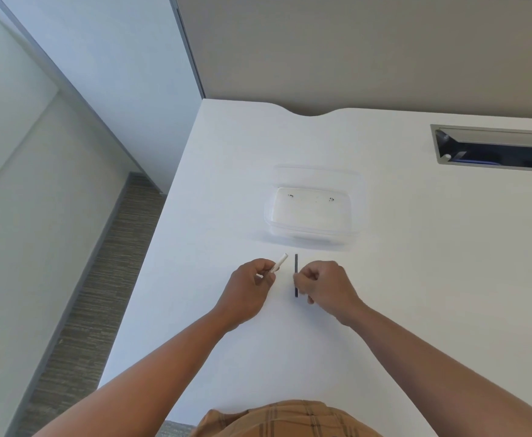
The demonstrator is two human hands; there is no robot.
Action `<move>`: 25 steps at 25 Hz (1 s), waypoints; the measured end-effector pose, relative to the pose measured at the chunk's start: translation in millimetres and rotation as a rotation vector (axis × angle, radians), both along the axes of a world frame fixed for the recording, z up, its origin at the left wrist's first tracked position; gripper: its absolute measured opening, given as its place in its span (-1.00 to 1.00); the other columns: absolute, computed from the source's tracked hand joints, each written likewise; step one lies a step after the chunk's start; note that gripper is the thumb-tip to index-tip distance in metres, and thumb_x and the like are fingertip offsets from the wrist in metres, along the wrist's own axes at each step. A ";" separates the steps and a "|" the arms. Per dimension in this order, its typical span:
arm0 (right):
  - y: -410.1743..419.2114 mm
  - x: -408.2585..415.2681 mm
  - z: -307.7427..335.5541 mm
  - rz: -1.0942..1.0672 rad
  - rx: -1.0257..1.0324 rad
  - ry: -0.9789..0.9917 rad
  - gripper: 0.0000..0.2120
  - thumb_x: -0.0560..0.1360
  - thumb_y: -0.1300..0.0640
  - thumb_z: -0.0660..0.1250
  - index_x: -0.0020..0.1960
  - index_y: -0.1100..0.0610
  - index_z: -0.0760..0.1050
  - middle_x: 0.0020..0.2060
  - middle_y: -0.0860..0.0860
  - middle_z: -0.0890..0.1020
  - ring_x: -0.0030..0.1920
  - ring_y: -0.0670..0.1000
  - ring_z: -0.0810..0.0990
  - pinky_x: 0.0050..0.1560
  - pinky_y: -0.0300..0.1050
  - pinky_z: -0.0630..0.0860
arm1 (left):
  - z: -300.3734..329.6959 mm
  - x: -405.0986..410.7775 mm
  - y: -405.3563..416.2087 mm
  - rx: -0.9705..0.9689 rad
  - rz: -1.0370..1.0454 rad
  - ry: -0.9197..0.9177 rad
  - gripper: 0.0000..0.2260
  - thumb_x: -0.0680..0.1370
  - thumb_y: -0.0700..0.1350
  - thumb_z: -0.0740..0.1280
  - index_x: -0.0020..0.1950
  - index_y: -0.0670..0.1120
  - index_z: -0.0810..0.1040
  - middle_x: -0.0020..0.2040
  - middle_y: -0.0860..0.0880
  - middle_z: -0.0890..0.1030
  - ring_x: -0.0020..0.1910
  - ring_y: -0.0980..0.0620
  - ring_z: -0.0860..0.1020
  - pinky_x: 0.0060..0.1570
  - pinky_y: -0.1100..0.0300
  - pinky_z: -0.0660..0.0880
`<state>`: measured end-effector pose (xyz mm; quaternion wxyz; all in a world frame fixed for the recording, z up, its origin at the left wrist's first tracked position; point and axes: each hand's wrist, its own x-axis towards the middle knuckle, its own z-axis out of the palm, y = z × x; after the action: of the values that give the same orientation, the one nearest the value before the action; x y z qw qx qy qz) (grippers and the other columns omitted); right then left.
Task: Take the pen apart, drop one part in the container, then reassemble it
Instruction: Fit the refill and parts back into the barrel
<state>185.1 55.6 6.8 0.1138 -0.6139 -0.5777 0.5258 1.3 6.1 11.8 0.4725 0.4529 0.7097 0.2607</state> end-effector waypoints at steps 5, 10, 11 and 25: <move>6.9 1.6 30.9 -0.249 -0.012 0.356 -0.88 0.52 0.27 0.36 -0.19 0.24 0.58 -0.32 0.08 0.73 -0.41 0.02 0.61 -0.41 -0.17 0.41 | 2.6 2.5 3.1 0.080 0.016 -0.012 -0.87 0.63 -0.12 0.32 0.10 0.03 0.64 -0.22 0.17 0.56 -0.39 0.26 0.43 -0.41 0.47 0.33; 12.0 1.9 45.6 -0.361 0.046 0.535 -0.93 0.55 0.32 0.36 -0.10 0.32 0.55 -0.21 0.14 0.75 -0.35 0.05 0.66 -0.38 -0.18 0.46 | 2.4 4.3 3.2 0.131 0.008 -0.034 -0.86 0.63 -0.12 0.33 0.10 0.07 0.64 -0.15 0.20 0.61 -0.19 0.25 0.50 -0.23 0.47 0.38; 12.4 1.5 46.8 -0.372 0.061 0.541 -0.92 0.55 0.32 0.36 -0.10 0.33 0.56 -0.21 0.14 0.75 -0.34 0.05 0.67 -0.37 -0.19 0.46 | 2.3 4.5 2.9 0.139 0.012 -0.042 -0.86 0.63 -0.12 0.33 0.11 0.06 0.65 -0.13 0.21 0.60 -0.16 0.25 0.51 -0.21 0.48 0.37; 11.6 1.8 42.7 -0.297 0.130 0.443 -0.87 0.54 0.30 0.39 -0.18 0.18 0.61 -0.13 0.31 0.69 -0.33 -0.02 0.65 -0.32 -0.16 0.46 | 2.9 2.3 1.2 0.142 -0.024 -0.053 -0.86 0.63 -0.14 0.33 0.10 0.03 0.65 -0.05 0.13 0.64 -0.14 0.25 0.53 -0.18 0.48 0.41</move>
<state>187.0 67.2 49.5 0.3523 -0.5535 -0.4748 0.5866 3.6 7.3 14.8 0.4608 0.4869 0.6711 0.3165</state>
